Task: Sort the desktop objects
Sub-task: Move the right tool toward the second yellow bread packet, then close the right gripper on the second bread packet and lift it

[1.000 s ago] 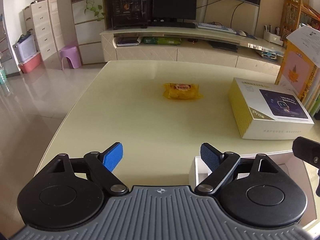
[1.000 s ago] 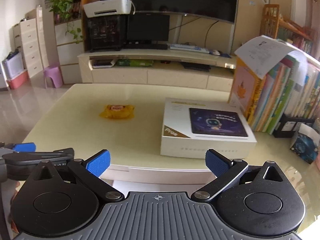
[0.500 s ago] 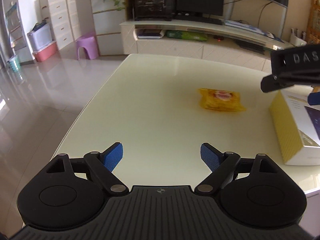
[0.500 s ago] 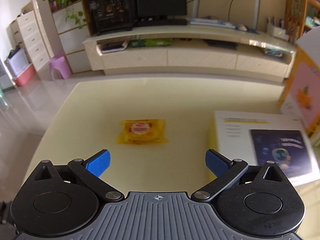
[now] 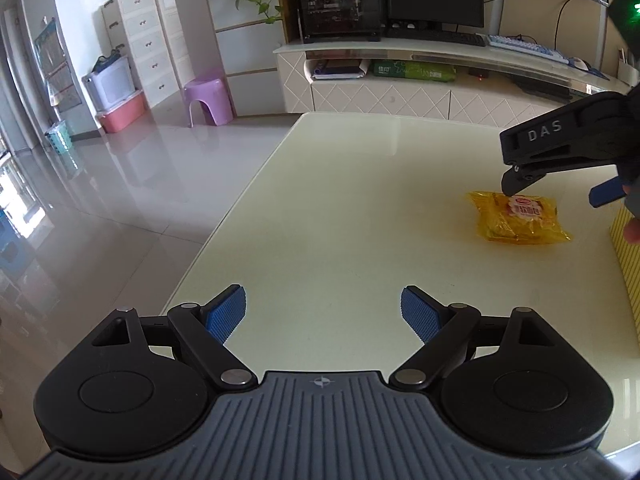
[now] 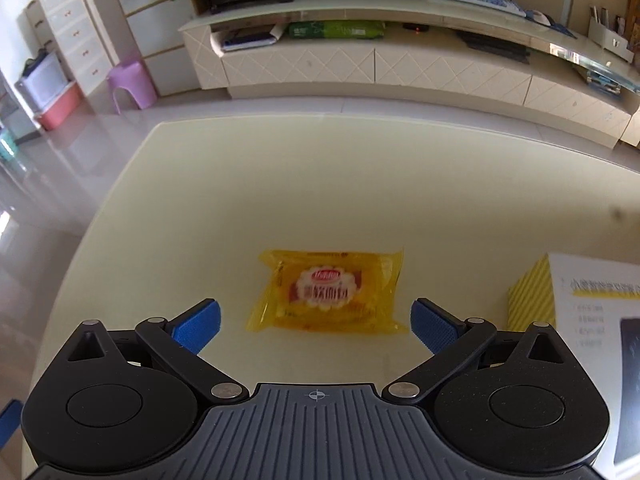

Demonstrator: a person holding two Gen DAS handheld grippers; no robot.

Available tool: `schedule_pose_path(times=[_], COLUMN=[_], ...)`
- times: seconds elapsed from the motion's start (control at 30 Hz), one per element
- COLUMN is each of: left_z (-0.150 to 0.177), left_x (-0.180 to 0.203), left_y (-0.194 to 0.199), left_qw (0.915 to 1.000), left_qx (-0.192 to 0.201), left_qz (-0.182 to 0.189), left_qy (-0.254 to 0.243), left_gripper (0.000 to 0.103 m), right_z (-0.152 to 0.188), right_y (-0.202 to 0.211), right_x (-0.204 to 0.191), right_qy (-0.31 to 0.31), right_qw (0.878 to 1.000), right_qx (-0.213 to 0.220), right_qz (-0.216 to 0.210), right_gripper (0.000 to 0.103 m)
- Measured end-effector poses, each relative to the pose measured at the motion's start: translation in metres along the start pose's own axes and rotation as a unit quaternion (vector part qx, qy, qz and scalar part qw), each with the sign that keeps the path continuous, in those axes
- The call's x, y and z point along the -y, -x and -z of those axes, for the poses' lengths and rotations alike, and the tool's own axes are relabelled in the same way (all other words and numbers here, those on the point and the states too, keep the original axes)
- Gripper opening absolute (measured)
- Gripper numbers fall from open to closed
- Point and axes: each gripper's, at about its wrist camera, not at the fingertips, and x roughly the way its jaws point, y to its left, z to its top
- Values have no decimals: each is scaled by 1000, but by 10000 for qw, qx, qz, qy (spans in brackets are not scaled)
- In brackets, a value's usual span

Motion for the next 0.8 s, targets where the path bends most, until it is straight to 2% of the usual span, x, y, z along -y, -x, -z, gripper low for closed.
schedule_pose_path(times=[0.2,0.4,0.8], left_z=[3,10,7], left_x=[7,17,2], left_y=[-11,-24,-30], left_qw=[9998,9984,9984], left_qx=[-151,-225,-488], left_qz=[109,-31,275], left_qy=[-88,-523,34], left_gripper=[103,103,103], right_z=[-33,-33,-27], right_y=[-42,-63,-74], right_x=[-11,-14,-16], right_qy=[84,193,333], right_qw=[9995,9986,9982], right_qx=[-301,-492,-445], right_qz=[-112,-60,222], right_gripper=[103,103,102])
